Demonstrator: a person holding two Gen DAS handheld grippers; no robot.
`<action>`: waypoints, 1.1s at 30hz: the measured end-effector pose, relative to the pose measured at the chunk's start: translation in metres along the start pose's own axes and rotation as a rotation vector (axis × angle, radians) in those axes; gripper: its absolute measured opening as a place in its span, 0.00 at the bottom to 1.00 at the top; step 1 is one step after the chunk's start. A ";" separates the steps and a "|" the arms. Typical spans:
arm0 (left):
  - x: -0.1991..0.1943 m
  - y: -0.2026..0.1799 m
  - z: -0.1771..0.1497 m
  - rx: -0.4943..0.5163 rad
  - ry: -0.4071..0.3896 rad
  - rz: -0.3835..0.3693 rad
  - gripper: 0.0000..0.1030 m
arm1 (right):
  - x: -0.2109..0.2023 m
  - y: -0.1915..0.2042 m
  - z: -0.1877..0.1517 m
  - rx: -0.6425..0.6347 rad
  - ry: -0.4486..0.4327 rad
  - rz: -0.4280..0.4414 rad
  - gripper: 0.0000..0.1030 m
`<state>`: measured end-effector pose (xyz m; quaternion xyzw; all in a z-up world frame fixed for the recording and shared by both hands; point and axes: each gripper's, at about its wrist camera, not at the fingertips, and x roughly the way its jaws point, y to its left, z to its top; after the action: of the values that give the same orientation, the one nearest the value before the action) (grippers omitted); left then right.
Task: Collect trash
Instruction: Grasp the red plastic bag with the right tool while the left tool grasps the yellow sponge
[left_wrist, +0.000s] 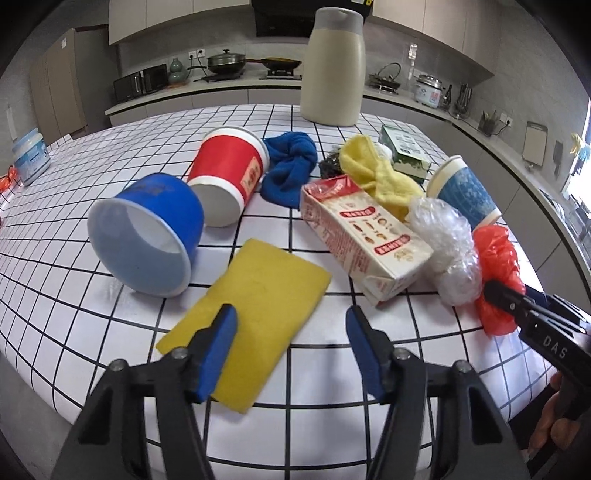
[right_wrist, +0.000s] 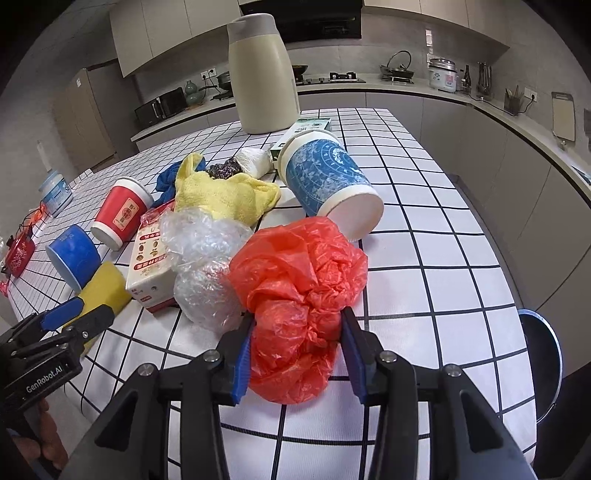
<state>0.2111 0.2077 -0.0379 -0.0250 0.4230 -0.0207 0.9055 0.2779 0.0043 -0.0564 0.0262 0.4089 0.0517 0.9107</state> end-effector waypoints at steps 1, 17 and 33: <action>-0.003 0.001 0.000 -0.005 -0.005 0.001 0.61 | 0.000 0.001 0.001 -0.002 -0.001 0.000 0.44; 0.009 0.024 -0.003 -0.026 0.047 0.082 0.90 | 0.001 0.001 0.002 0.002 -0.011 0.012 0.44; 0.019 0.001 0.000 -0.004 0.058 0.023 0.61 | 0.001 -0.002 0.002 -0.010 -0.007 -0.016 0.45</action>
<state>0.2233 0.2074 -0.0526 -0.0214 0.4495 -0.0101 0.8930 0.2799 0.0026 -0.0563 0.0188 0.4058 0.0463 0.9126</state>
